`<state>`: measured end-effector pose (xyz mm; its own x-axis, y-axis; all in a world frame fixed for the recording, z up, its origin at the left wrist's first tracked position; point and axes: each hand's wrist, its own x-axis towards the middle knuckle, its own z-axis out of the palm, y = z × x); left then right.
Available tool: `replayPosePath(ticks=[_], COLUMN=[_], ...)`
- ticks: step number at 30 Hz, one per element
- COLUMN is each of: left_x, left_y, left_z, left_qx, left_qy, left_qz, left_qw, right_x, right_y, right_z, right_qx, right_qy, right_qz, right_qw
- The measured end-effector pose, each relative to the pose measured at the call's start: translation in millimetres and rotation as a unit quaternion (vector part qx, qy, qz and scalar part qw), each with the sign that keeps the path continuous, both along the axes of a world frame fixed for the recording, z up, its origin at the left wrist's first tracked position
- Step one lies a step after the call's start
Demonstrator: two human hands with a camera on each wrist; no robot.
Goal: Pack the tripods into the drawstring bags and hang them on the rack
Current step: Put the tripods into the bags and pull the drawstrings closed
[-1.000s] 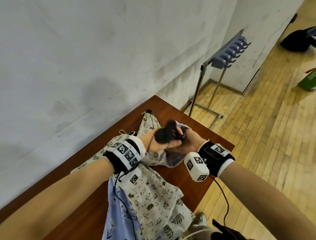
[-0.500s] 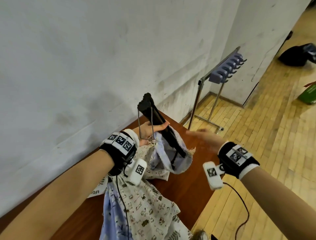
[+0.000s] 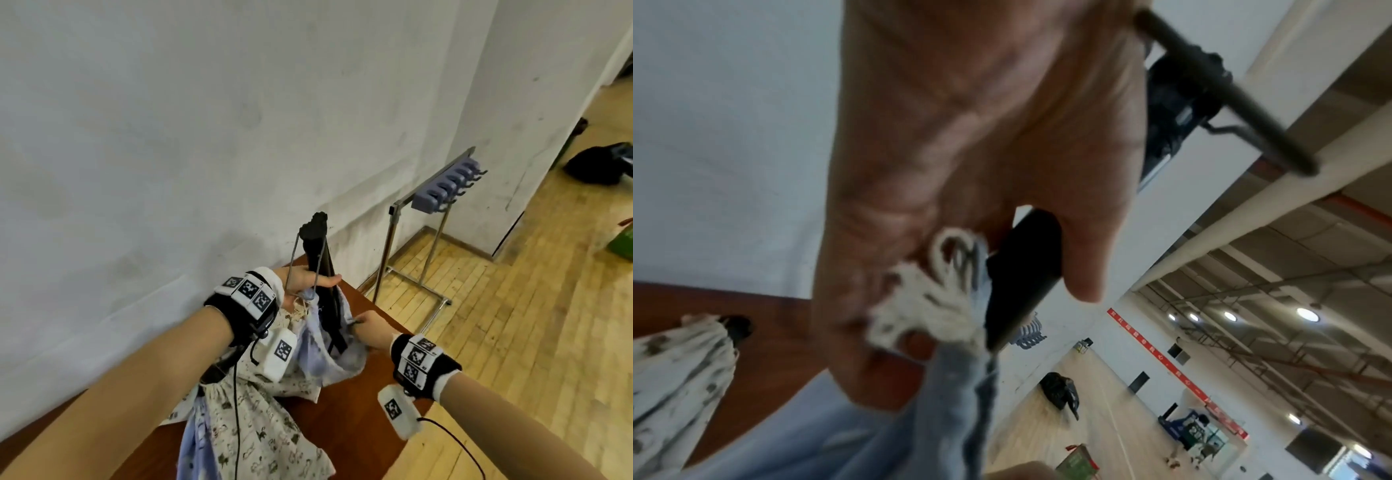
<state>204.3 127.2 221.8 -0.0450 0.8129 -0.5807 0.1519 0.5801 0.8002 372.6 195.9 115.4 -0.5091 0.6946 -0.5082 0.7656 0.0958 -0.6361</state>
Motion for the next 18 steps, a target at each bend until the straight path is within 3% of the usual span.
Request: replayPosePath(ticks=[6, 8, 13, 18], left_x=[17.5, 27.5, 32.2, 31.4], left_y=[7.1, 9.1, 14.7, 14.9], left_z=[-9.8, -16.1, -7.2, -5.8], left_qx=[-0.079, -0.078, -0.061, -0.046], left_qy=[0.101, 0.149, 0.145, 0.141], left_qz=[-0.048, -0.082, -0.005, 0.031], left_qw=[0.991, 0.982, 0.988, 0.988], right_x=[5.5, 4.0, 15.8, 37.5], right_y=[16.5, 15.6, 27.3, 38.0], right_z=[42.7, 61.7, 84.4, 107.4], right_qx=[-0.098, -0.091, -0.034, -0.097], right_qy=[0.141, 0.168, 0.205, 0.248], right_qz=[-0.098, -0.087, -0.092, -0.083], right_qw=[0.98, 0.978, 0.974, 0.96])
